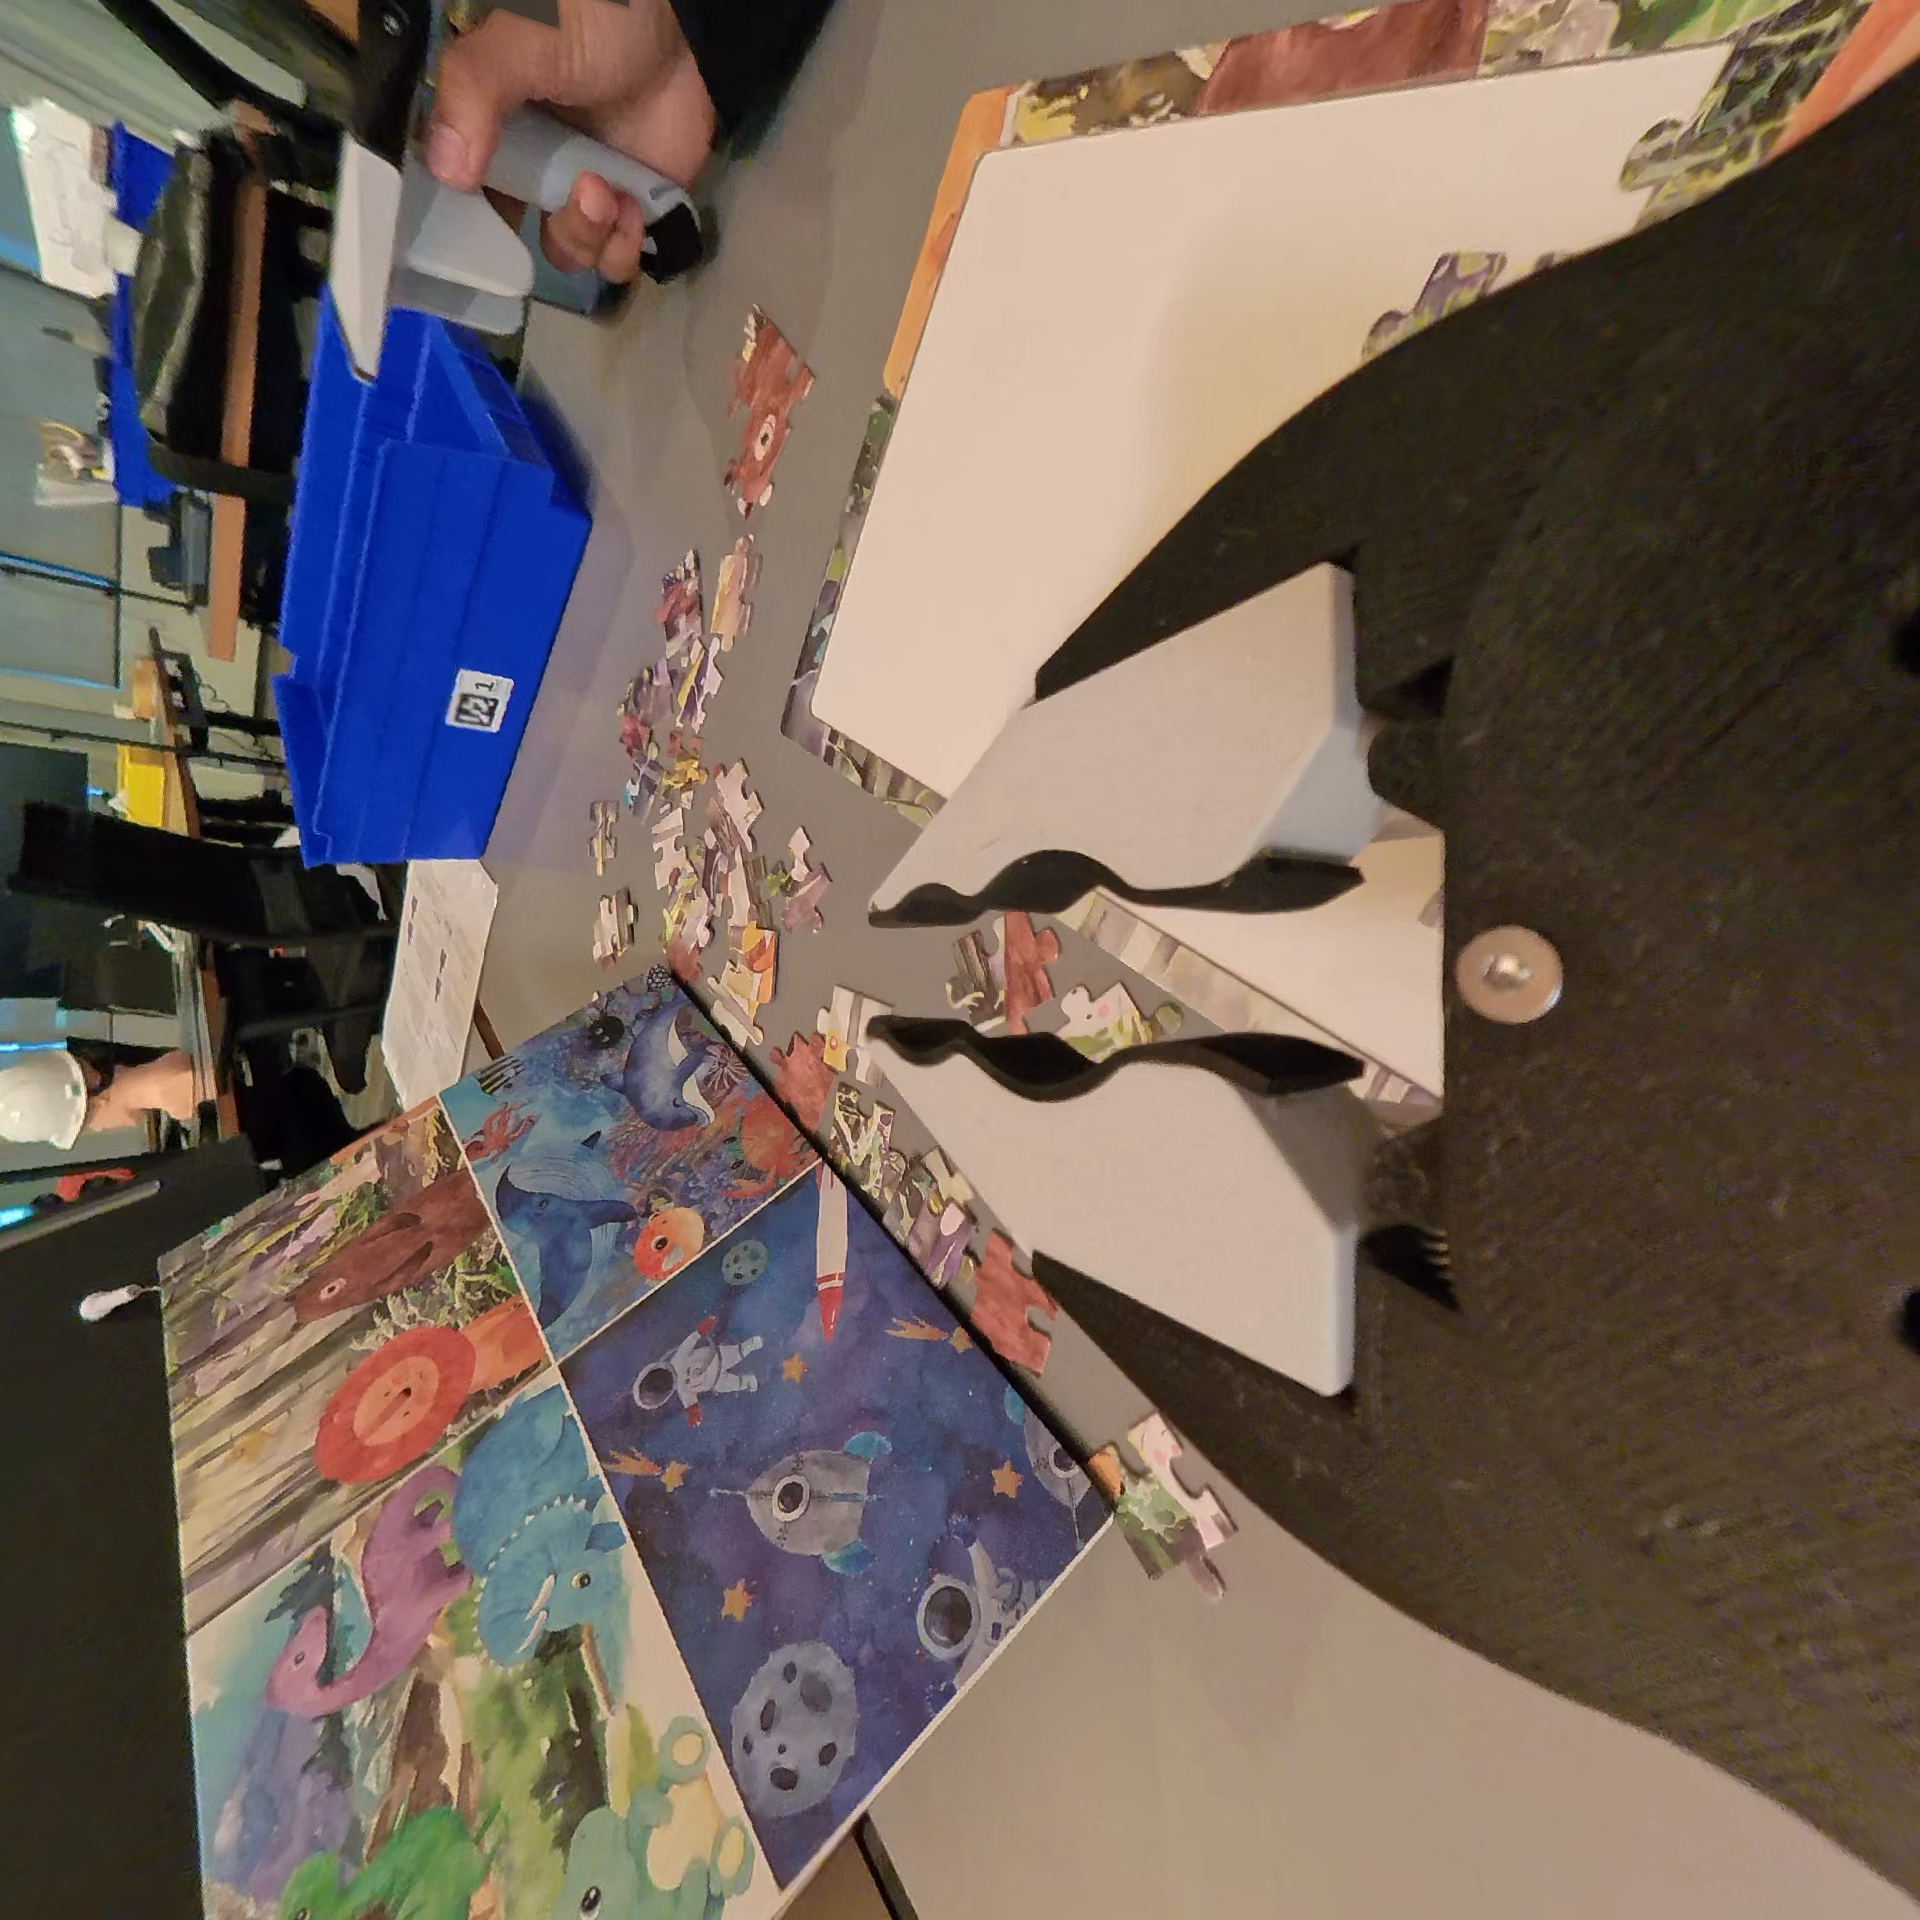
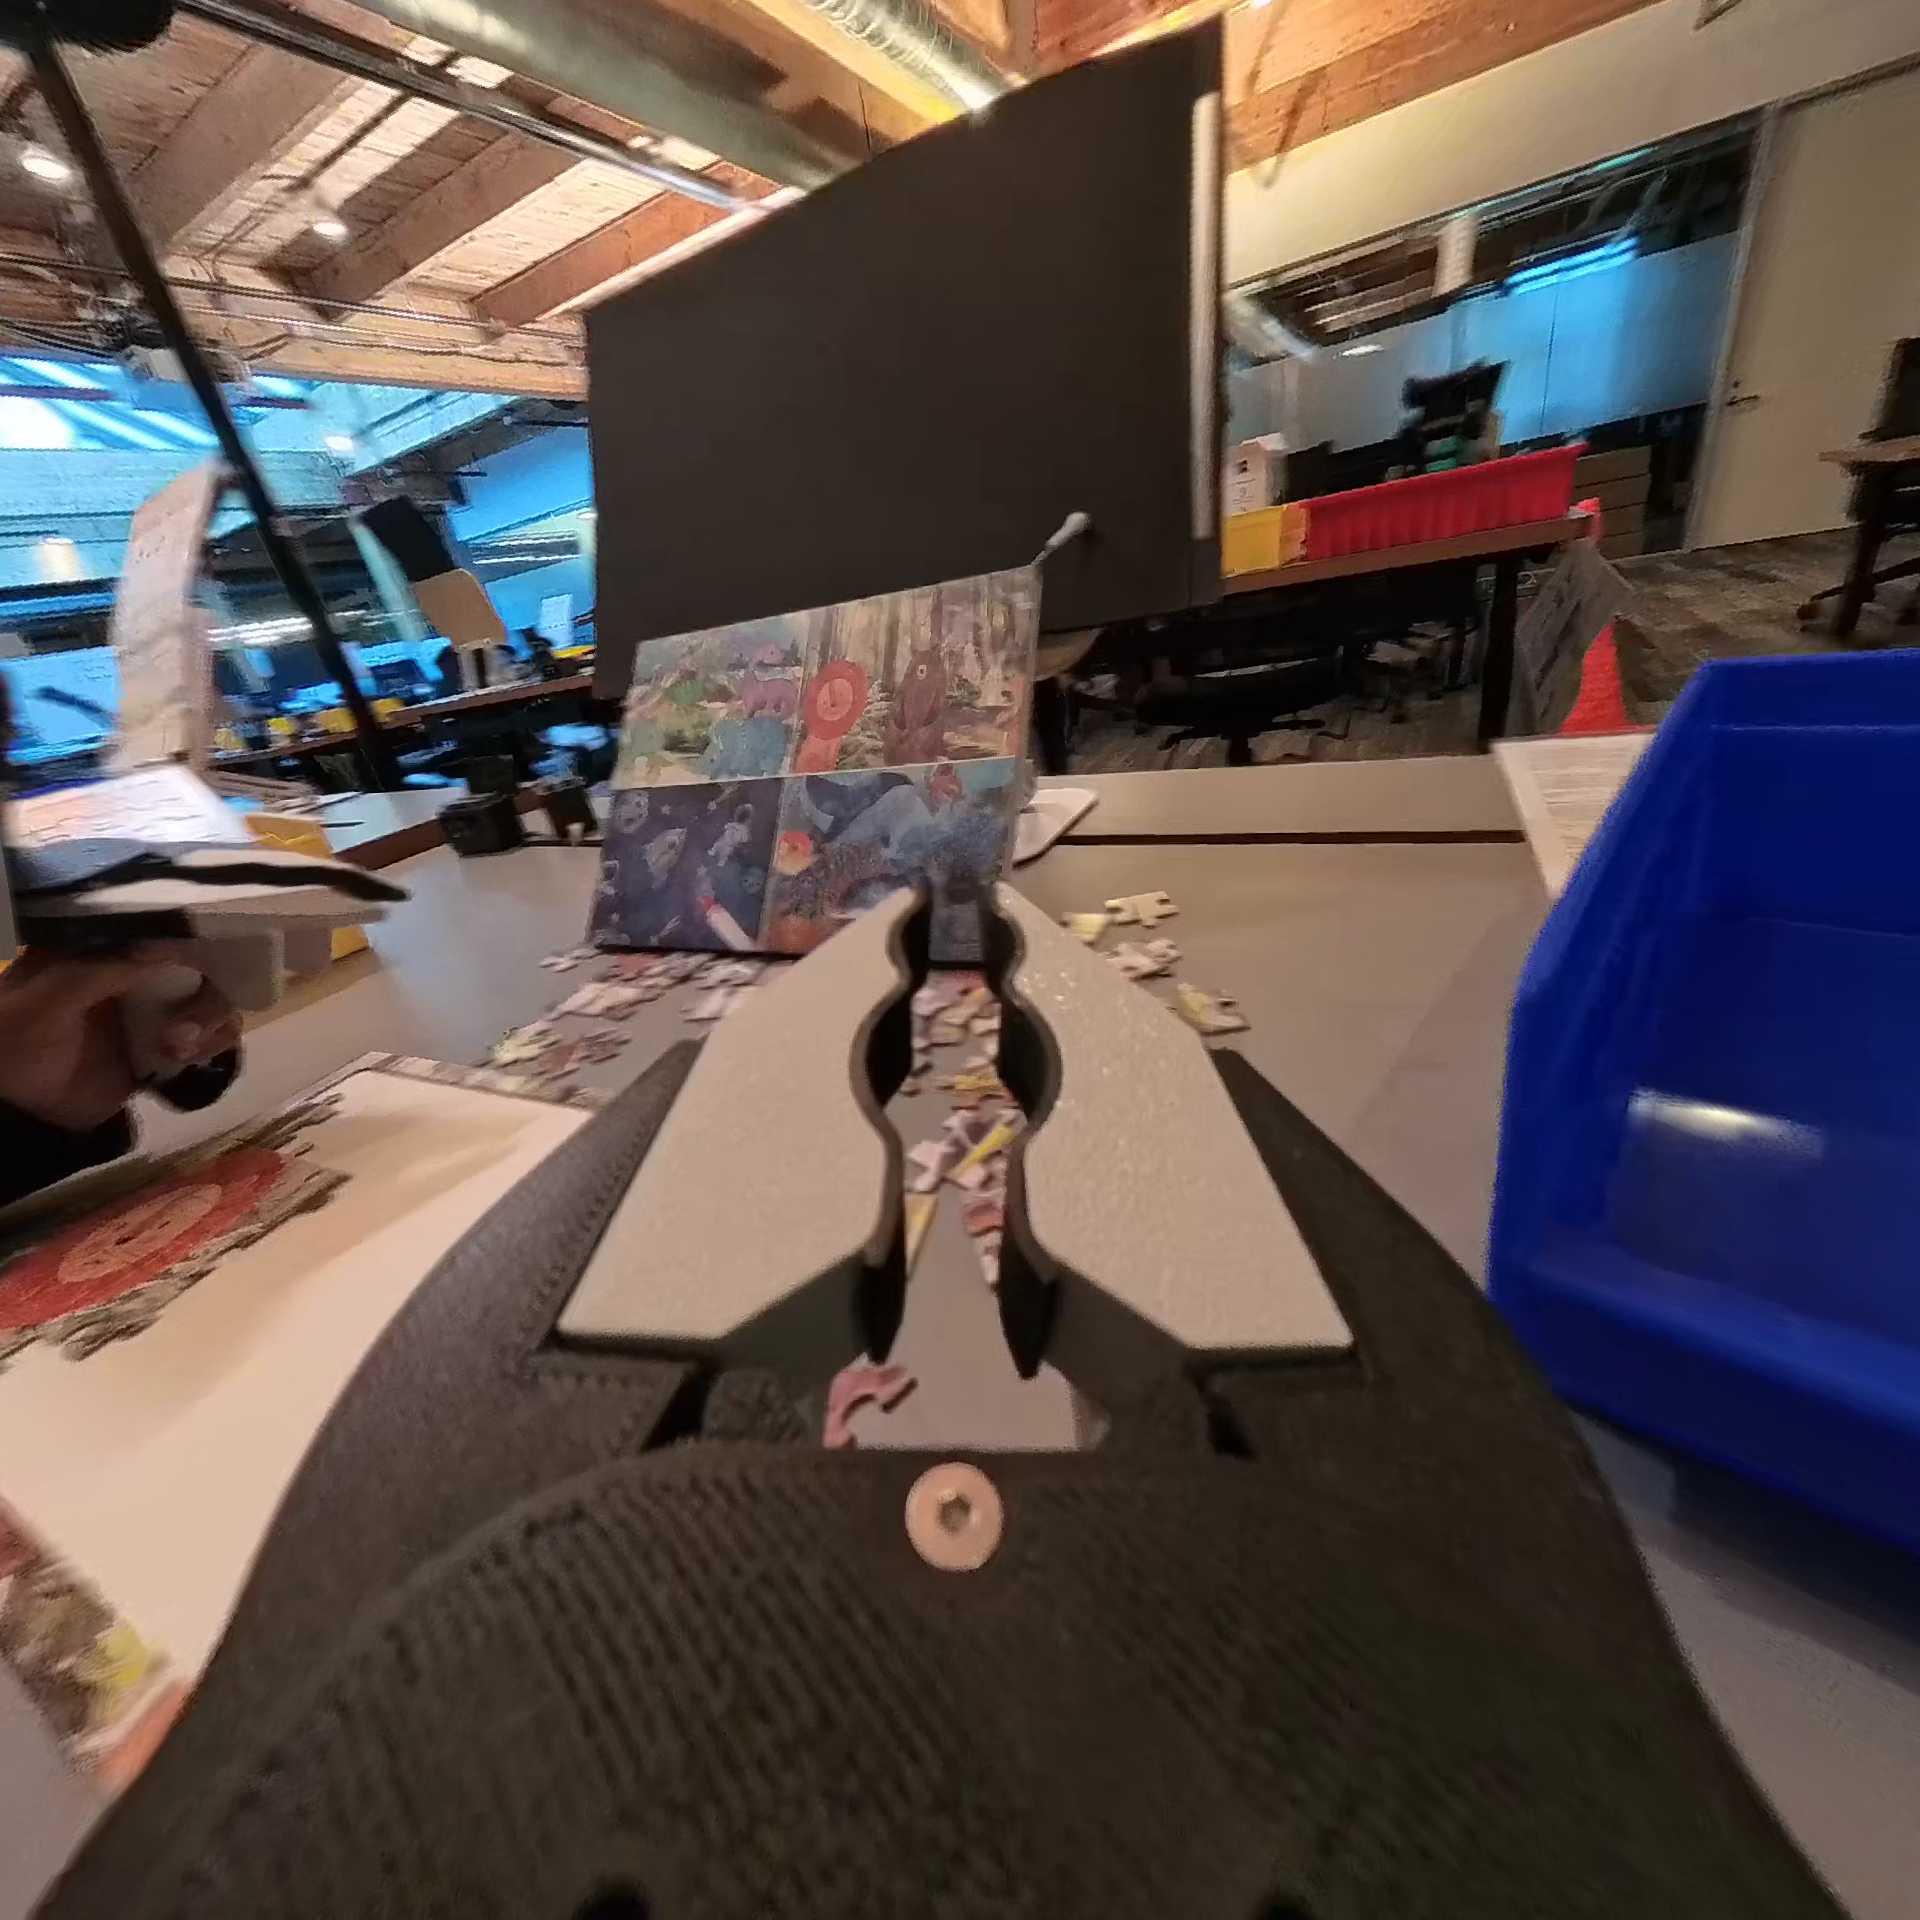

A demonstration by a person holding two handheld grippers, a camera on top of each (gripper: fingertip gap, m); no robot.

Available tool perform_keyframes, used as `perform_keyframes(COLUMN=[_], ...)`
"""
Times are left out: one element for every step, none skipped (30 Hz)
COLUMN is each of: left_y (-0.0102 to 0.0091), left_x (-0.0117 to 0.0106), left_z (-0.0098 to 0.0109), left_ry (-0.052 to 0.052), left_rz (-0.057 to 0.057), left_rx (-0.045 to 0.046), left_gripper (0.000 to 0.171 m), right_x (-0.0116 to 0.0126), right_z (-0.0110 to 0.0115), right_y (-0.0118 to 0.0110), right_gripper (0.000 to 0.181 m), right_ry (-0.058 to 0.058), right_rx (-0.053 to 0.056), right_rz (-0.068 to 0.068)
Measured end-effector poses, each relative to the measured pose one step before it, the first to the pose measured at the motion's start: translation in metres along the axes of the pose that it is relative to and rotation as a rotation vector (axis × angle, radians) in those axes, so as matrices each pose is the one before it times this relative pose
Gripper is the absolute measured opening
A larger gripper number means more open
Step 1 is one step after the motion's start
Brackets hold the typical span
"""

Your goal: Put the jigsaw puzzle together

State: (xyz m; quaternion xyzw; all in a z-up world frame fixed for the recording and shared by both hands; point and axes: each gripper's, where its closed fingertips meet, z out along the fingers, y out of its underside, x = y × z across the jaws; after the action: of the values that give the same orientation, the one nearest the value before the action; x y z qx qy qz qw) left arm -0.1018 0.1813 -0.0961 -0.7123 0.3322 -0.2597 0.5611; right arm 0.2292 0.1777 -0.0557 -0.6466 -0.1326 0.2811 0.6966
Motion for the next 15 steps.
perform_keyframes(left_y=[-0.00063, -0.0022, -0.00276, -0.001, -0.00103, -0.00286, -0.00409, -0.00465, -0.00484, -0.0047, -0.0039, -0.0029, -0.00159, -0.00062, -0.00032], left_x=[0.00169, 0.0053, 0.01032, 0.01642, 0.02059, 0.02067, 0.01907, 0.01731, 0.01538, 0.01244, 0.00773, 0.00357, 0.00103, -0.00189, -0.00416], left_z=[0.00148, 0.00304, 0.00494, 0.00637, 0.00843, 0.01073, 0.01301, 0.01512, 0.01677, 0.01802, 0.01891, 0.01921, 0.01905, 0.01837, 0.017], left_ry=[-0.0092, 0.0032, 0.0265, 0.0584, 0.0886, 0.0919, 0.0886, 0.0833, 0.0786, 0.0668, 0.0448, 0.0244, 0.0128, -0.0002, -0.0101], left_rz=[0.0187, 0.0174, 0.0094, -0.0018, 0.0038, -0.0032, -0.0061, -0.0012, 0.0075, 0.0203, 0.0296, 0.0303, 0.0272, 0.0203, 0.0109], left_rx=[-0.004, -0.00626, -0.02241, -0.05372, -0.05907, -0.05015, -0.04307, -0.03636, -0.03255, -0.03133, -0.03364, -0.03838, -0.04609, -0.05088, -0.04849], left_gripper=[0.015, 0.016, 0.017, 0.013, 0.004, 0.0, 0.0, 0.0, 0.0, 0.001, 0.001, 0.001, 0.001, 0.001, 0.0], right_x=[-0.00531, -0.00689, -0.00886, -0.00904, -0.00632, -0.00544, -0.00609, -0.0075, -0.00769, -0.00614, -0.00413, -0.00216, -0.00138, -0.00171, -0.00163], right_z=[0.00005, 0.00025, 0.00036, 0.00042, 0.00011, -0.0001, 0.00029, 0.00116, 0.00211, 0.00278, 0.00305, 0.0029, 0.0029, 0.00292, 0.00302], right_y=[-0.00266, -0.00074, 0.00306, 0.00802, 0.01276, 0.01586, 0.0159, 0.01387, 0.01114, 0.00913, 0.00797, 0.00623, 0.00417, 0.00218, 0.00148], right_gripper=[0.013, 0.02, 0.028, 0.034, 0.044, 0.049, 0.05, 0.055, 0.056, 0.056, 0.056, 0.056, 0.056, 0.057, 0.058], right_ry=[-0.0372, -0.0412, -0.0455, -0.0415, -0.0235, -0.02, -0.0246, -0.0355, -0.0407, -0.0393, -0.0342, -0.0288, -0.0286, -0.034, -0.0348], right_rx=[-0.0179, -0.0387, -0.0669, -0.1006, -0.1269, -0.1368, -0.1245, -0.0968, -0.0691, -0.0514, -0.0402, -0.0281, -0.0142, -0.0028, -0.0002], right_rz=[0.0082, -0.0168, -0.0429, -0.0567, -0.0596, -0.0606, -0.0577, -0.0501, -0.0344, -0.0201, -0.0121, -0.0075, -0.0023, 0.0051, 0.0088])
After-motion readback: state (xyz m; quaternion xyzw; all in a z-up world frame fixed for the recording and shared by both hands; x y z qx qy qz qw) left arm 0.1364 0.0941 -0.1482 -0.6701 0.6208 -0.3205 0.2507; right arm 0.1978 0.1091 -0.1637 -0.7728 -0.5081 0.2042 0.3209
